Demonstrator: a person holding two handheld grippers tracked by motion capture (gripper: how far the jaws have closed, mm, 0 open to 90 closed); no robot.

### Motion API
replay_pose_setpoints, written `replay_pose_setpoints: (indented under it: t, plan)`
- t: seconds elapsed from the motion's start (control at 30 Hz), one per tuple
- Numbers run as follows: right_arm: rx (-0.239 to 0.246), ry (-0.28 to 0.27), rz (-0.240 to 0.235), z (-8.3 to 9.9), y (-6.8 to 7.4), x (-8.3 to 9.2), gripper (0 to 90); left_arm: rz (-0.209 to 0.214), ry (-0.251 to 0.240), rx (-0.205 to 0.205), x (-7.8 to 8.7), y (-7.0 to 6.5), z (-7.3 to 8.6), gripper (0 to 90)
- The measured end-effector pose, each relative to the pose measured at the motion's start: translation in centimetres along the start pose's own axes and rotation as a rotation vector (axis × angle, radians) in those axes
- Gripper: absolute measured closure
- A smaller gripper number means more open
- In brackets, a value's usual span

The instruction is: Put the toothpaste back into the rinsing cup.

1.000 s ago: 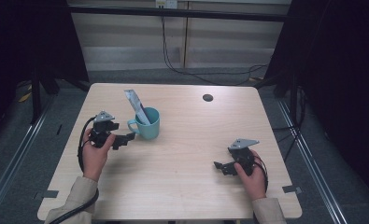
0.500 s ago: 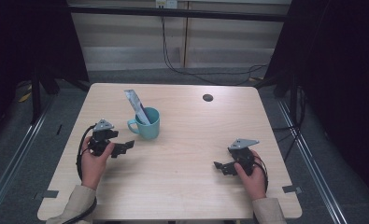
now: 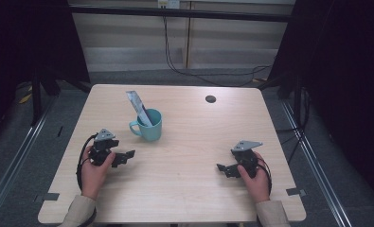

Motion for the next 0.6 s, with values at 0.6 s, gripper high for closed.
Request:
replay_pose_setpoints:
  t: [0.6]
  plan:
    - [-0.001,0.001,0.000,0.0,0.0,0.0,10.5,-0.019,0.053,-0.029,0.0,-0.3,2.9,15.6]
Point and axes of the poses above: each handheld gripper's, and its own axes: x roughly backward along the jaws, z roughly out of its underside, y roughly to its left, the point moved 9 cm from there along -x, roughly forward along the jaws, and after that the axes turned 11 degrees about -x, right-handed, at the moved point
